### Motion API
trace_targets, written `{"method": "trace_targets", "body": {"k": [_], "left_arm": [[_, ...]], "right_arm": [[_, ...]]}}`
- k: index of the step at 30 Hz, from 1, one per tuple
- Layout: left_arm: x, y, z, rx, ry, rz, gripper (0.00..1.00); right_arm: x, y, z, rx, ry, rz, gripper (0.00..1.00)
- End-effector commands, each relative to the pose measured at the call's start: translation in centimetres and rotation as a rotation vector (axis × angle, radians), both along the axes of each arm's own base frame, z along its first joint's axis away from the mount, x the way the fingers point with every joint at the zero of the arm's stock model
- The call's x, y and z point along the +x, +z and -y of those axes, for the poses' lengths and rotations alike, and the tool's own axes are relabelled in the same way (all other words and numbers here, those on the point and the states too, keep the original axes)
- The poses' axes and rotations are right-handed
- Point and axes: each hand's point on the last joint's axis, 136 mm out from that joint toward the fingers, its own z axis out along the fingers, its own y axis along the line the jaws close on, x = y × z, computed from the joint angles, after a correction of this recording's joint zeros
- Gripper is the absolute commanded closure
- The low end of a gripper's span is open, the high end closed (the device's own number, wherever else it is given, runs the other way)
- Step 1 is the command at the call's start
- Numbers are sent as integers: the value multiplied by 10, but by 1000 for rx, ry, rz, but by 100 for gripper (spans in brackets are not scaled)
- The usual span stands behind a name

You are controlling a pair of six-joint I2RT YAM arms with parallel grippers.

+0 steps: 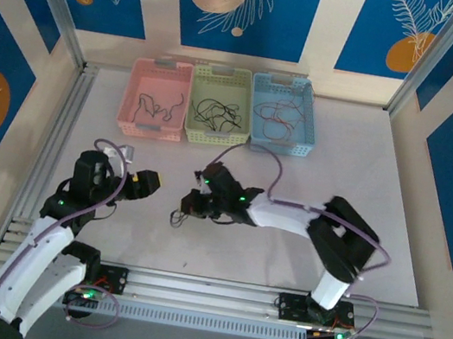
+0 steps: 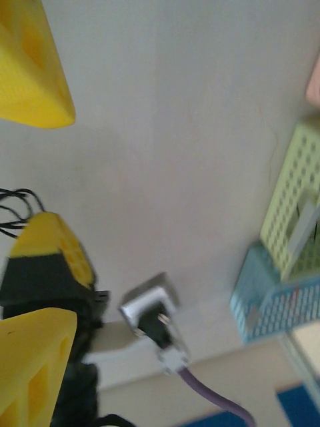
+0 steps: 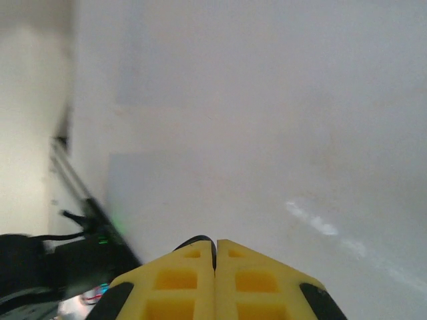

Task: Untangle the cables

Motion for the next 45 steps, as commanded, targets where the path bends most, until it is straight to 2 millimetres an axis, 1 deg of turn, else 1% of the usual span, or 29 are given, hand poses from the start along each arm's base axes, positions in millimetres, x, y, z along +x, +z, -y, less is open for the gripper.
{"method": "trace_targets", "body": {"k": [1,4,8,10,12,14,19,21,23,27,33,36,39,43,45], "left_arm": [[-20,40,31,-171,-185,87,28],[-33,59,47,-235,-283,125,28],[-49,73,65,-255,-384,164,29],[-55,78,76,-259,-429,187,29],[-58,77,85,-246,-464,191,30],[-59,76,94,-221,-492,194,33],[-55,68,101,-186,-495,191,43],[-52,66,103,-186,-493,194,44],[-49,65,106,-185,-499,192,48],[-48,70,112,-205,-519,213,57],[-48,71,117,-214,-534,214,75],[-46,71,116,-210,-519,217,88],[-45,67,113,-196,-496,208,100],[-46,61,109,-183,-477,205,100],[-46,61,105,-178,-456,208,100]], "right_arm": [[14,73,10,198,21,226,100],[15,106,28,287,11,324,100],[11,138,45,372,-3,411,100],[6,150,49,407,-3,436,100],[3,158,51,428,-4,442,100],[0,165,53,448,0,435,100],[-2,170,57,471,-17,401,100],[-6,172,55,495,-3,383,100],[-9,174,53,509,6,371,100],[-11,178,56,513,5,377,100],[-13,176,58,512,4,368,100],[-14,174,60,507,-1,367,100],[-11,171,65,495,-23,367,100],[-4,171,78,490,-66,361,100],[-1,167,85,472,-88,359,100]]}}
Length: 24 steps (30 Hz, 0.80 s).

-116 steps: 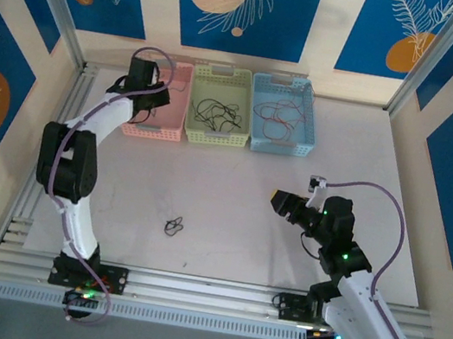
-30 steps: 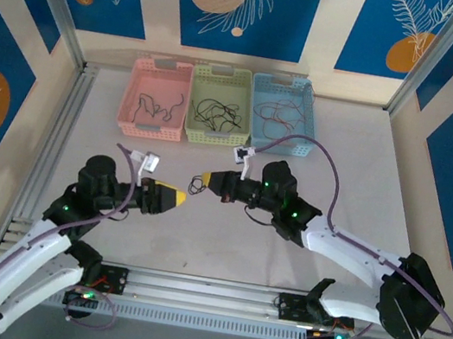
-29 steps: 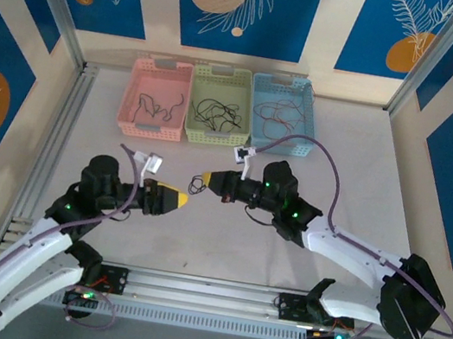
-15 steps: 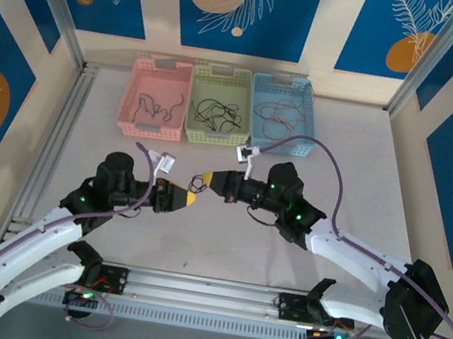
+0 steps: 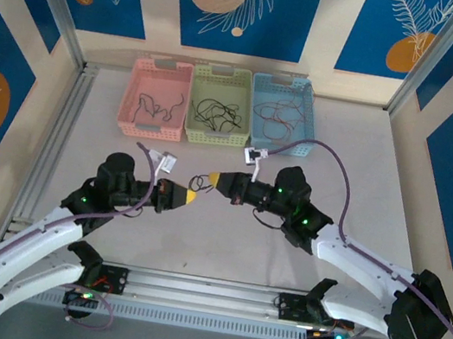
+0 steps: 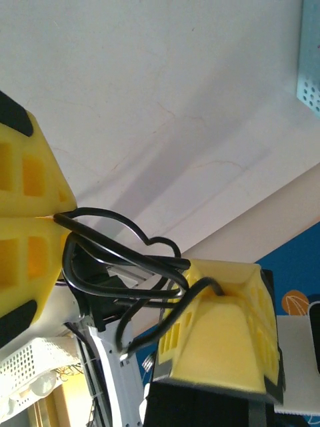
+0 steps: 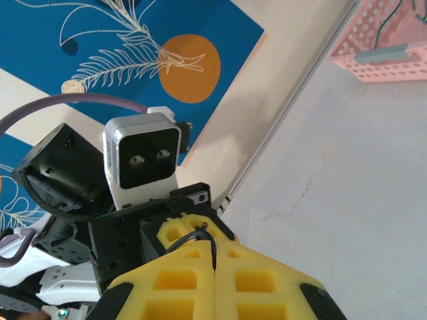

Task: Untangle the cables

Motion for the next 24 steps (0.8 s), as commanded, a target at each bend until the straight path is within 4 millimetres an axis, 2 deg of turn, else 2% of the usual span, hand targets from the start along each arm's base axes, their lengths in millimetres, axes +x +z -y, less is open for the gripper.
{"method": "trace_targets", "body": {"k": [1,3,8,11,14,15,18,19,22,24], "left_arm": [[4,8,-8,-1,64,51,100],[6,7,-16,19,112,53,100],[6,13,-39,26,234,79,100],[4,19,-39,-15,236,91,100],[4,15,-28,-30,180,71,100],[6,14,-24,-35,166,62,92],[9,13,-7,-57,94,46,58],[11,12,-1,-59,71,38,51],[14,12,16,-61,10,41,42],[14,15,28,-67,-24,53,41]], "right_arm": [[4,-5,17,-20,-44,-22,100],[10,-12,31,-46,-83,-30,100],[26,-42,89,-54,-245,-121,100],[25,-50,103,-47,-270,-136,100],[19,-43,98,-23,-226,-123,100],[18,-40,95,-14,-208,-122,100],[15,-35,82,-2,-169,-135,100],[15,-34,77,6,-158,-148,100],[11,-27,60,43,-106,-172,100],[9,-23,49,51,-86,-185,100]]}}
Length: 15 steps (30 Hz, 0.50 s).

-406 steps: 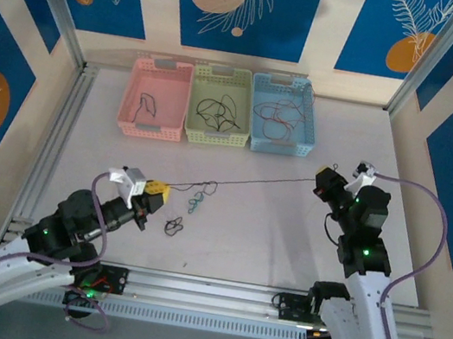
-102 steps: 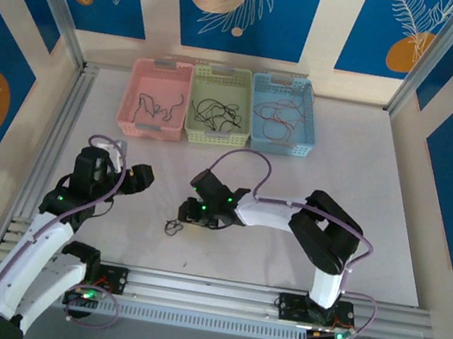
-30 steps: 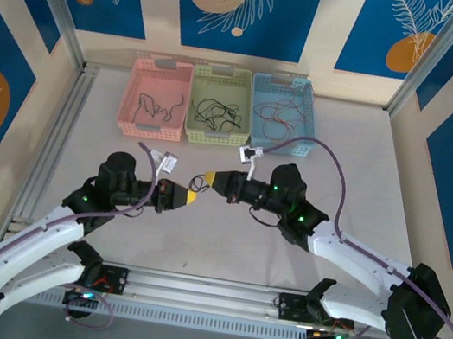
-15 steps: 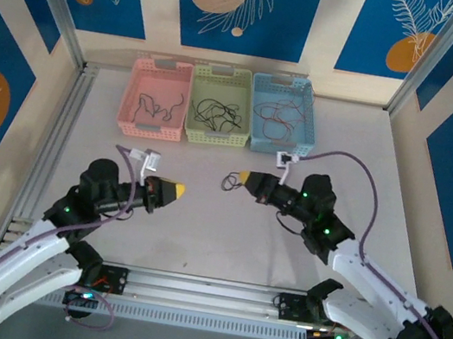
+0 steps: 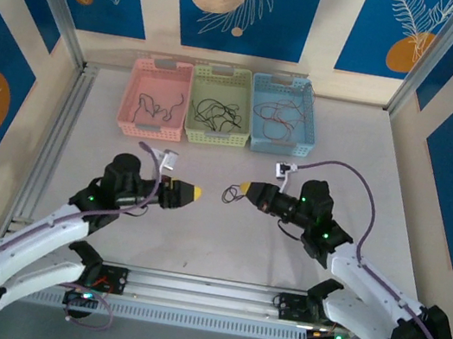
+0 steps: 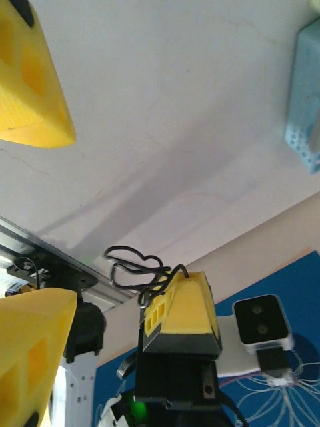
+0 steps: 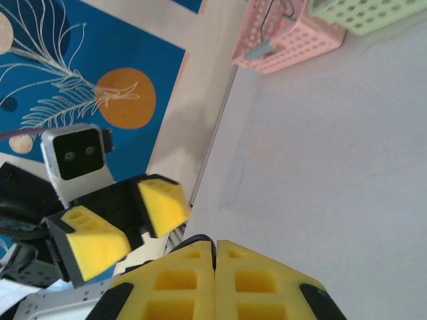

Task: Untangle the cables

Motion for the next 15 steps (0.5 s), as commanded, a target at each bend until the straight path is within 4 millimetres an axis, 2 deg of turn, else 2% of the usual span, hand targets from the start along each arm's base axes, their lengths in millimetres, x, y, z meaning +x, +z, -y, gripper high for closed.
{"method": "trace_targets", "body": {"k": [1,4,7,15], "left_arm": [[-7,40,25,-101,-115,119,41],[-4,40,31,-107,-121,130,43],[-1,41,33,-111,-117,134,50],[-3,45,33,-130,-122,138,90]], "right_arm": [[-4,39,-22,91,51,34,100],[-4,48,-32,118,63,31,100],[-5,53,-40,136,89,21,100],[-9,50,-43,120,110,21,100]]}}
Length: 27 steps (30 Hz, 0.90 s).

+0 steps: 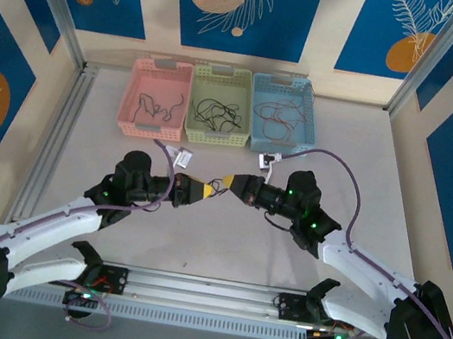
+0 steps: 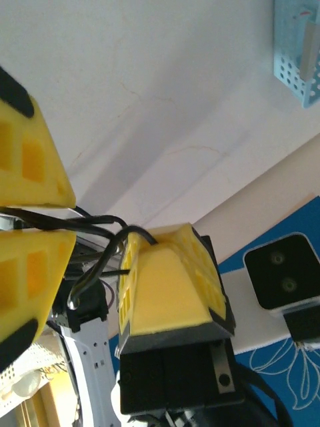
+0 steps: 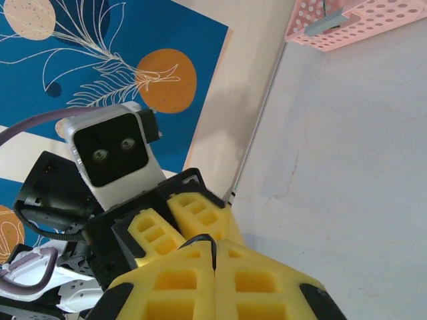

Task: Untangle the cables

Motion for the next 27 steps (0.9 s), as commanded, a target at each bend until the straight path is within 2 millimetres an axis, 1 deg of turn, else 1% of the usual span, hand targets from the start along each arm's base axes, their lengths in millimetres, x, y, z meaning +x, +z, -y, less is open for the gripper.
{"method": "trace_targets", "body": {"k": [1,2,5,8,11,13,14,18,21,24,25,26,27], "left_arm": [[-3,21,3,-44,-21,50,95],[-3,20,3,-43,-19,49,100],[-1,17,-2,-32,15,45,100],[1,14,-13,-23,83,46,100],[3,13,-28,-43,168,45,100],[5,12,-39,-57,232,38,100],[4,13,-42,-64,245,40,100],[5,16,-58,-72,328,50,100],[5,19,-73,-65,394,69,100],[5,17,-76,-31,403,73,100],[6,15,-73,-7,390,68,94],[6,13,-69,10,374,60,77],[7,13,-66,23,358,55,56]], "right_arm": [[-4,17,-4,38,26,31,100],[-3,17,-4,36,26,31,100],[0,14,3,27,-3,33,100],[9,2,22,6,-93,17,100],[17,-11,45,-7,-195,-9,100],[20,-20,60,-14,-261,-30,100],[20,-21,63,-10,-274,-29,100],[19,-26,69,-24,-292,-36,100],[22,-30,76,-51,-329,-37,100],[29,-31,77,-67,-338,-32,100],[32,-26,74,-69,-329,-20,100],[36,-23,71,-74,-325,-11,100],[41,-17,67,-75,-318,5,100]]}}
